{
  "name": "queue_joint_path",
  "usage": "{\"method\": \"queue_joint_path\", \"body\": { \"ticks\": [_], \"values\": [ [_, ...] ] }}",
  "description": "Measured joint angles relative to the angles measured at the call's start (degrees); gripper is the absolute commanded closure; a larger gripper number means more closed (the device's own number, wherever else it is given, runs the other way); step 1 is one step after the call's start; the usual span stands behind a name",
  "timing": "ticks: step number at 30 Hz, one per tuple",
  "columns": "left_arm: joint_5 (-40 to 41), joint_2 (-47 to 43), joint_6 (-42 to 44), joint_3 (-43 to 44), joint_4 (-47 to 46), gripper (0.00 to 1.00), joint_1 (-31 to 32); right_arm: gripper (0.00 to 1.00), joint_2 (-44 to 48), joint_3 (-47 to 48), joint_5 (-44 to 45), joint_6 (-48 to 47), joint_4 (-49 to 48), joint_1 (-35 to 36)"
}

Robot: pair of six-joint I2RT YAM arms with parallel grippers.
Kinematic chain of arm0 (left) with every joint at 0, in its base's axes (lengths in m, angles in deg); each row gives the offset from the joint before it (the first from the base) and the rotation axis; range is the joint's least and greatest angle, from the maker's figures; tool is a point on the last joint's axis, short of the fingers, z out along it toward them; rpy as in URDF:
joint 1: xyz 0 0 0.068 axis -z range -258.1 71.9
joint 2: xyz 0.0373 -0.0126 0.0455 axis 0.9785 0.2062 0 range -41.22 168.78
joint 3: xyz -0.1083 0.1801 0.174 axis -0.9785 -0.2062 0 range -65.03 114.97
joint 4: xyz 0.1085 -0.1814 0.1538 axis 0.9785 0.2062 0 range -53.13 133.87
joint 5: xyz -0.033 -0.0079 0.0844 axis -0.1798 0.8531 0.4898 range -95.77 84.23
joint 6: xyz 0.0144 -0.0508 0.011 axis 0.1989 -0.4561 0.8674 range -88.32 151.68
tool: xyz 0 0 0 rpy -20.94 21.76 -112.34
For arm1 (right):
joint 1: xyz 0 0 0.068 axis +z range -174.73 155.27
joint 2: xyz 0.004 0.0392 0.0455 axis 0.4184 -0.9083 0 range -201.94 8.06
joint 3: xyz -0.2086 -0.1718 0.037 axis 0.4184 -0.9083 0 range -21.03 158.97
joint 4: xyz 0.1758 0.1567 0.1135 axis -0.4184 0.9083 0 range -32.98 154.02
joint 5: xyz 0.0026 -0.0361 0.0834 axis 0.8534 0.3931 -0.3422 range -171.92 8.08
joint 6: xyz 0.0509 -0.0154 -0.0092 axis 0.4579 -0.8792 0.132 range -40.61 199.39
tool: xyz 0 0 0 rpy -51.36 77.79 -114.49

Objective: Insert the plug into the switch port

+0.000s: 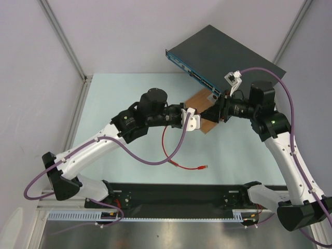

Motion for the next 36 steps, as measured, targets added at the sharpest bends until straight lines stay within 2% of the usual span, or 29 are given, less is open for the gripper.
{"method": "queue_joint_path", "body": {
  "ticks": [5,8,11,15,16,17,18,19,20,23,26,28,33,36],
  "values": [
    [-0.11,-0.02,-0.04,-0.31,-0.17,1.00,0.00,0.55,-0.22,0.00,0.13,0.20,-0.46,0.07],
    [-0.13,-0.02,-0.04,-0.39,-0.15,0.99,0.02,0.62,-0.83,0.04,-0.44,0.15,-1.03,0.24],
    [0.00,-0.02,-0.04,-0.46,0.00,1.00,0.04,0.74,-1.51,0.52,-1.68,-0.17,-1.05,0.48],
    [0.07,-0.02,-0.44,-0.46,0.28,1.00,0.04,1.00,-1.75,0.90,-2.47,-1.49,-0.90,0.76],
    [0.09,-0.02,-0.57,-0.46,0.22,0.98,0.04,1.00,-1.88,1.09,-2.58,-2.05,-0.72,0.70],
    [0.17,-0.02,-1.01,-0.46,0.20,0.89,0.04,1.00,-2.01,1.27,-2.62,-2.51,-0.50,0.68],
    [0.33,-0.02,-1.33,-0.46,0.24,0.84,0.04,1.00,-2.21,1.57,-2.71,-3.21,-0.17,0.70],
    [0.37,-0.02,-1.66,-0.46,0.22,0.76,0.04,1.00,-2.54,2.10,-2.86,-4.02,0.55,0.74],
    [0.48,-0.02,-2.03,-0.42,0.15,0.59,0.04,1.00,-2.75,2.56,-2.95,-4.81,1.14,0.74],
    [0.35,-0.07,-4.46,-0.35,0.57,0.38,-0.24,1.00,-3.56,4.46,-3.15,-7.67,2.84,0.74],
    [-2.05,-0.26,-8.48,-0.35,2.23,0.30,-2.10,1.00,-3.76,6.27,-3.30,-11.13,4.37,0.74],
    [-4.55,-0.74,-11.37,-0.33,3.63,0.29,-4.92,1.00,-3.74,7.10,-3.56,-13.73,5.40,0.74],
    [-12.44,-1.20,-18.84,2.08,6.58,0.28,-11.98,1.00,-3.74,7.78,-4.74,-20.72,8.20,1.25],
    [-18.08,-1.49,-22.36,2.78,6.78,0.28,-13.07,1.00,-3.63,8.20,-4.70,-26.08,10.14,2.86]
  ]
}}
